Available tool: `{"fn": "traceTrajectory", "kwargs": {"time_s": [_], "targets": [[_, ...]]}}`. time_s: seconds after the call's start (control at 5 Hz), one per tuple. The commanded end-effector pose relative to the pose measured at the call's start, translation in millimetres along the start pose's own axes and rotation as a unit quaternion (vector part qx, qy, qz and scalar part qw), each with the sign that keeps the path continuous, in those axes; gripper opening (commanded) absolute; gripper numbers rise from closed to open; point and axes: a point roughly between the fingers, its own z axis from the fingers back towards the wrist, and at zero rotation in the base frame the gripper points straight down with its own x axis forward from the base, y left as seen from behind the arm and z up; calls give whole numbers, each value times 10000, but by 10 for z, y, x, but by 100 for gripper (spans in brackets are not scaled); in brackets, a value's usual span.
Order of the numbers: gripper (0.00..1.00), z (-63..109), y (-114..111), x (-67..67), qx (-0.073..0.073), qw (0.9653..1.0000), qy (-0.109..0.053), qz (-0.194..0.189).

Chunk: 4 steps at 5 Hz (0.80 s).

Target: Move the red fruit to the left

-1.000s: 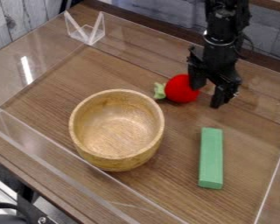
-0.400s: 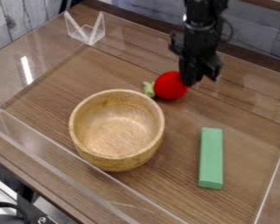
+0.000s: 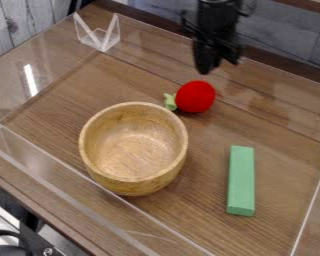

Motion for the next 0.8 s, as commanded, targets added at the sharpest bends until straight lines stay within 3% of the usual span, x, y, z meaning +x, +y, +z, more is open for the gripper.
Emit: {"fn": "traceTrajectory", "kwargs": {"time_s": [0.0,0.4,0.6], "targets": [[100,129,118,85,121,9987,-452,-223],[100,-415,144,50,84,9988,-275,-408],[0,-476,180,46,68,9984,-223,-513]]}}
